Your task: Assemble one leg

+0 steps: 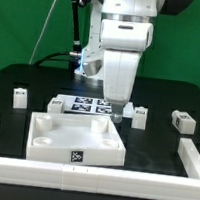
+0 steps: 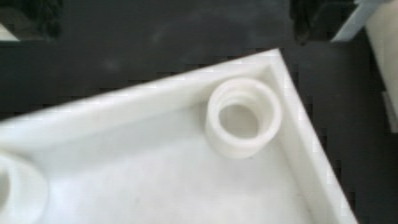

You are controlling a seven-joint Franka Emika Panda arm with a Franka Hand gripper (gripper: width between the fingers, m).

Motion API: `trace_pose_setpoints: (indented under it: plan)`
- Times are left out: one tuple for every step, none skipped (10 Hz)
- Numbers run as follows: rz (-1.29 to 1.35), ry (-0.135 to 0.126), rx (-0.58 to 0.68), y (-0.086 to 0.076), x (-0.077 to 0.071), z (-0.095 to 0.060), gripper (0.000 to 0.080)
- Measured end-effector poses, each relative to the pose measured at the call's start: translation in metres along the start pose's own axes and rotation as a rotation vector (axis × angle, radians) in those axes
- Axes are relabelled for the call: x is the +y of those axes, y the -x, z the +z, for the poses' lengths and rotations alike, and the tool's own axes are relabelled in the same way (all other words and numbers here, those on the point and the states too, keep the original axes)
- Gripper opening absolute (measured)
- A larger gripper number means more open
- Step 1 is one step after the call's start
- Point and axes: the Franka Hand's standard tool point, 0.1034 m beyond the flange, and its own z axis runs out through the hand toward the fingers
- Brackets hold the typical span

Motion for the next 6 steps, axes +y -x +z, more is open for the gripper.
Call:
trace_pose_setpoints:
  plan:
    - [-0.068,-0.003,-0.033,0.0012,-0.0034,0.0031,0.0650]
    - [-0.063,-0.009,-0.035,0.0050,-0.0068,0.0047,0.0650]
    - [-0.060,-0.009,-0.036,0.0059,-0.0065,0.0049,0.0650]
    - [-0.060,-0.010,-0.035,0.0058,-0.0067,0.0052,0.0650]
    - [-0.060,-0.010,-0.036,0.0061,-0.0069,0.0055,0.0650]
    - [-0.082,-0.007,-0.035,0.0081,-0.0080,0.0067,0.0650]
